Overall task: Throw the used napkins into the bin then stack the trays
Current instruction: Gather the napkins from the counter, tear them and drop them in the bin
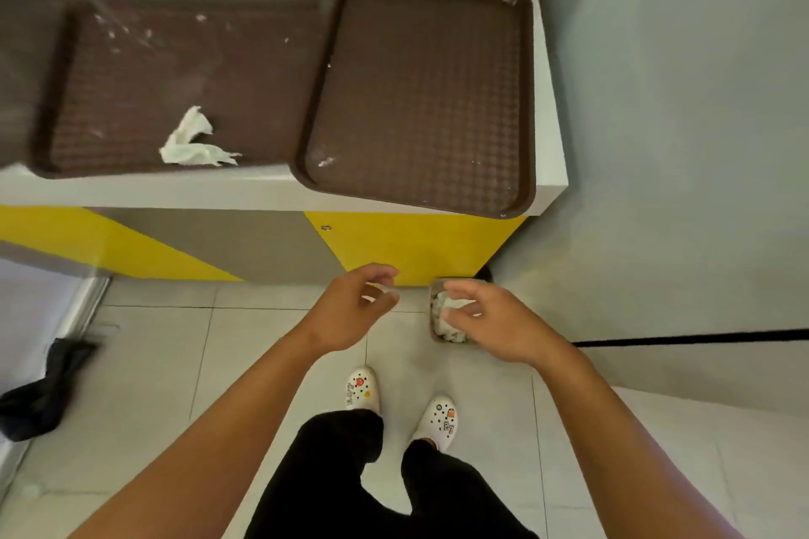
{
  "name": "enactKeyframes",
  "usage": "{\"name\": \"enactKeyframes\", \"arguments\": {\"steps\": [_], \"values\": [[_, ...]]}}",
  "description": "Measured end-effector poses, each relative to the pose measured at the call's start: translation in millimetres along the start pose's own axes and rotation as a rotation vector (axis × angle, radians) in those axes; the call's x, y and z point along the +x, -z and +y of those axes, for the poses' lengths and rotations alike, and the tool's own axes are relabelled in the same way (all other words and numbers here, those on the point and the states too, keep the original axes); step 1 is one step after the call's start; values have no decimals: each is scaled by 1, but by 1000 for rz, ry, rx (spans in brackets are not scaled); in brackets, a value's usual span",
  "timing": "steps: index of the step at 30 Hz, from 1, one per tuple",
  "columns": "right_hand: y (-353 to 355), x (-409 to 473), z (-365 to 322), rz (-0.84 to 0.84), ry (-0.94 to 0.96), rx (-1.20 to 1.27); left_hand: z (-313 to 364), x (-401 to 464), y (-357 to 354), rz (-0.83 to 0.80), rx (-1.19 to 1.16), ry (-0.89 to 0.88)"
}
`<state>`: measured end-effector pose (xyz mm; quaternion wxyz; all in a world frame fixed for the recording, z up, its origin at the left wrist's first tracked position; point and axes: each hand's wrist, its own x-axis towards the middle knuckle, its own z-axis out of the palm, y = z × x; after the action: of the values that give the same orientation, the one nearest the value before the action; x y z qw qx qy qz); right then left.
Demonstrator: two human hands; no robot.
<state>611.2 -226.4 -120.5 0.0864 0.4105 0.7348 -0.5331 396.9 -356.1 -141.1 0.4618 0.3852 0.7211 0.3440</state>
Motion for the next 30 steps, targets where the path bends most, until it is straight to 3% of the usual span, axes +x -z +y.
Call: {"name": "enactKeyframes", "arguments": {"steps": [4,13,21,24,30], "values": [[16,-11,-52,-59,68,-47,27,-38,48,93,-14,-56],[43,2,-208,-157,230,-286,63,-53,187,237,204,-240],[5,58,-317,-29,356,-220,46,-14,289,332,541,-301],[-15,77,-336,32,387,-171,32,6,303,274,599,-229],[-38,105,-363,71,389,-189,26,30,319,202,630,-247]]}}
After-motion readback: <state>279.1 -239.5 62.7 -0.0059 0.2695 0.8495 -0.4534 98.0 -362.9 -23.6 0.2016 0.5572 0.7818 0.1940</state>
